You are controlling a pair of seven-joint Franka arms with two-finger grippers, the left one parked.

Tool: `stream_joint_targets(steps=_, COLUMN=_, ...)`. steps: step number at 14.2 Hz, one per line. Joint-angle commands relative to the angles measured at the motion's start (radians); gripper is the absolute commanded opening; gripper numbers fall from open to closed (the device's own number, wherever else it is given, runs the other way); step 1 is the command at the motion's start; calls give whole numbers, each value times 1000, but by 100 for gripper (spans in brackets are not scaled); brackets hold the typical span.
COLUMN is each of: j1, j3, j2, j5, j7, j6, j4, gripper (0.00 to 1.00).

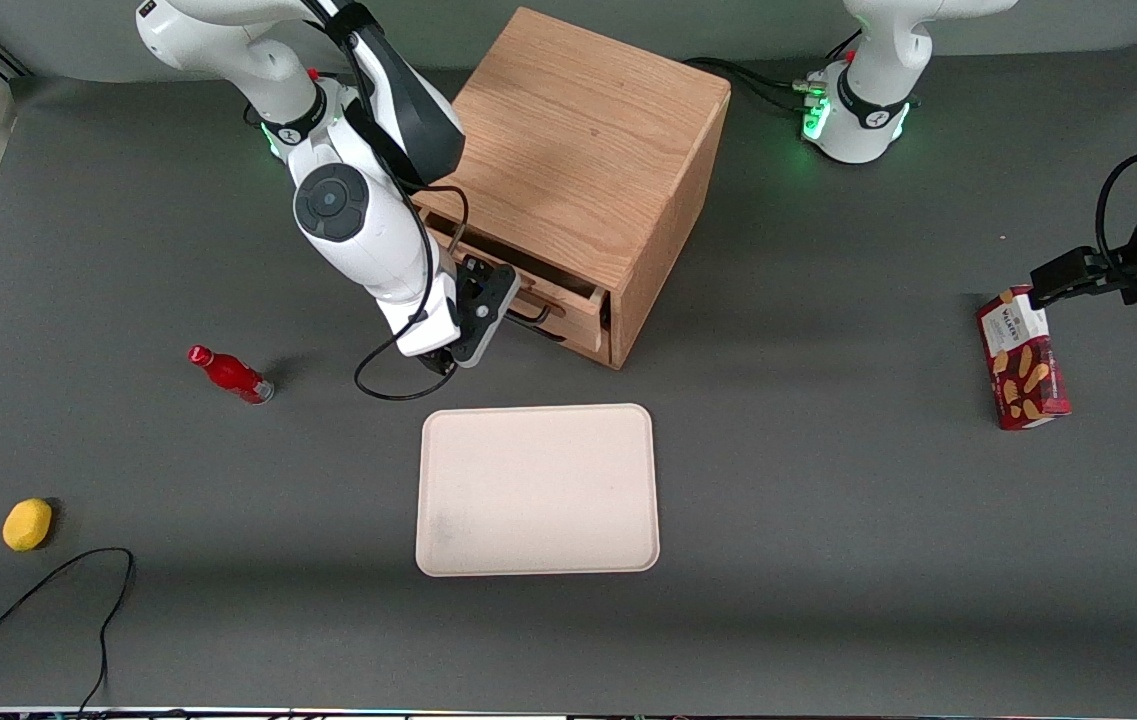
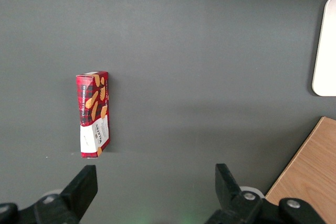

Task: Open upper drawer
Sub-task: 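Pull the upper drawer outward by its handle with the right gripper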

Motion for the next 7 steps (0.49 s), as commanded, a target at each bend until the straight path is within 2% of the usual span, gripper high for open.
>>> stream_joint_targets(steps=1, j1=-14, j3=-19, j2=13, j5=-25, j7=-33, j6=-63, j4=42, gripper=100)
stream_joint_targets(steps=7, j1=-14, j3=-21, j2=29, j5=-31, j7=-33, j6=-63, j4=62, gripper=100)
